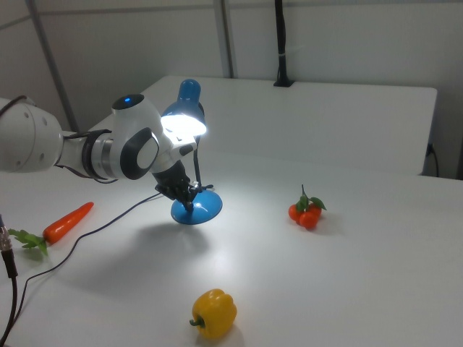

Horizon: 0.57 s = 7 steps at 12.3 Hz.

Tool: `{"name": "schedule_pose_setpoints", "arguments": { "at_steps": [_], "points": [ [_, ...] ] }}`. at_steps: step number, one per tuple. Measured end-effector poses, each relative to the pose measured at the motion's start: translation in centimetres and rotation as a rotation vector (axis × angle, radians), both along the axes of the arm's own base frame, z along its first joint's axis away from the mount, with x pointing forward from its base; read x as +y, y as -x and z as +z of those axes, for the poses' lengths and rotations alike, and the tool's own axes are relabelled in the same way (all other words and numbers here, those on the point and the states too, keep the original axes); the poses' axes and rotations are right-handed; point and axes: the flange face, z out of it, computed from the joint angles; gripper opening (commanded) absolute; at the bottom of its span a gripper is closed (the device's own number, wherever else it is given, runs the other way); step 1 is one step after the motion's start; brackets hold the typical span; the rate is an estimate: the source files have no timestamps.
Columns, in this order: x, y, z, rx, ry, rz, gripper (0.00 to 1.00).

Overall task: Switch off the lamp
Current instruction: 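Lift the gripper up and away from the lamp base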

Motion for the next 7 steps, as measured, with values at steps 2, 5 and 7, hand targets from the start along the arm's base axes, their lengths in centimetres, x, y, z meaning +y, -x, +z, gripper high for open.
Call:
{"name": "schedule_pose_setpoints", "arguments": {
  "at_steps": [2, 5, 7],
  "points": [
    [0.0, 0.0, -0.1, 0.002, 0.0, 0.0, 0.0],
    [0.1, 0.3, -0.4, 0.026, 0.003, -0.001, 0.0],
    [0.1, 0.9, -1.2, 0.095, 0.014, -0.005, 0.0]
  ]
}}
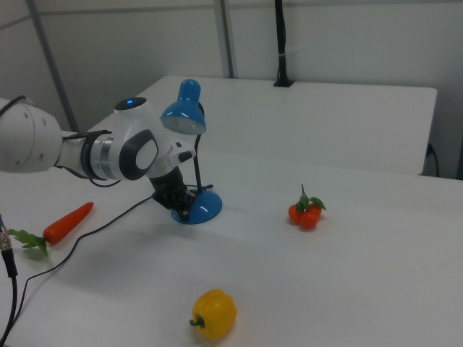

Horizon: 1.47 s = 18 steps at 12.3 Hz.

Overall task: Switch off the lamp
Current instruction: 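Lift the gripper up and away from the lamp base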

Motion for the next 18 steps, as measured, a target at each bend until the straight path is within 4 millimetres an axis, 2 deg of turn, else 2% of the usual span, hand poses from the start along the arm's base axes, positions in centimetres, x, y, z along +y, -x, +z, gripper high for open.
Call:
{"name": "schedule_pose_setpoints", "arguments": {
  "at_steps": [2, 5, 8, 9, 13, 17, 18],
  "points": [
    [-0.1, 0.6, 0.4, 0.059, 0.01, -0.006, 0.0],
    [-0.4, 2.0, 3.0, 0.146, 0.026, -0.022, 0.0],
    [-0.7, 4.4, 9.1, 0.216, 0.041, -0.041, 0.0],
    [-0.9, 5.2, 11.7, 0.232, 0.045, -0.05, 0.0],
    [-1.8, 7.7, 20.5, 0.202, 0.044, -0.075, 0.0],
    [-2.1, 10.9, 25.8, 0.18, 0.04, -0.085, 0.0],
    [-2.2, 11.3, 26.3, 0.184, 0.04, -0.087, 0.05]
  ]
}}
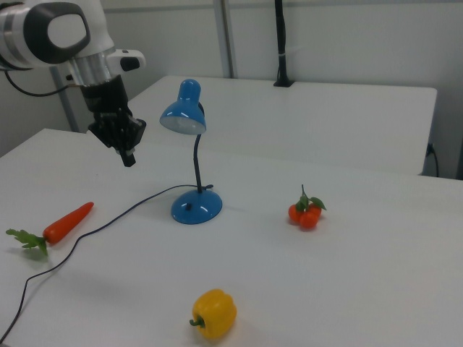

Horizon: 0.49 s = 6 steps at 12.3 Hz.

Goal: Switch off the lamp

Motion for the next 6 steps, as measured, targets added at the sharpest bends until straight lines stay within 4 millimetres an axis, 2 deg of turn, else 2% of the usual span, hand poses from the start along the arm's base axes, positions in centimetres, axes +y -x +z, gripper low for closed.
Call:
{"name": "schedule_pose_setpoints", "arguments": {
  "at_steps": [1, 2, 3, 4, 5, 6],
  "points": [
    [-0.03, 0.47, 0.49, 0.013, 0.001, -0.003, 0.15],
    [-0.07, 0.7, 0.81, 0.02, 0.001, -0.005, 0.29],
    [-0.13, 0.84, 1.11, 0.024, 0.002, -0.007, 0.53],
    [-0.31, 0.87, 1.36, 0.023, 0.002, -0.011, 0.83],
    [-0.44, 0.87, 1.4, 0.023, 0.002, -0.013, 1.0],
    [-0.57, 0.86, 1.39, 0.023, 0.001, -0.015, 1.0]
  ]
}}
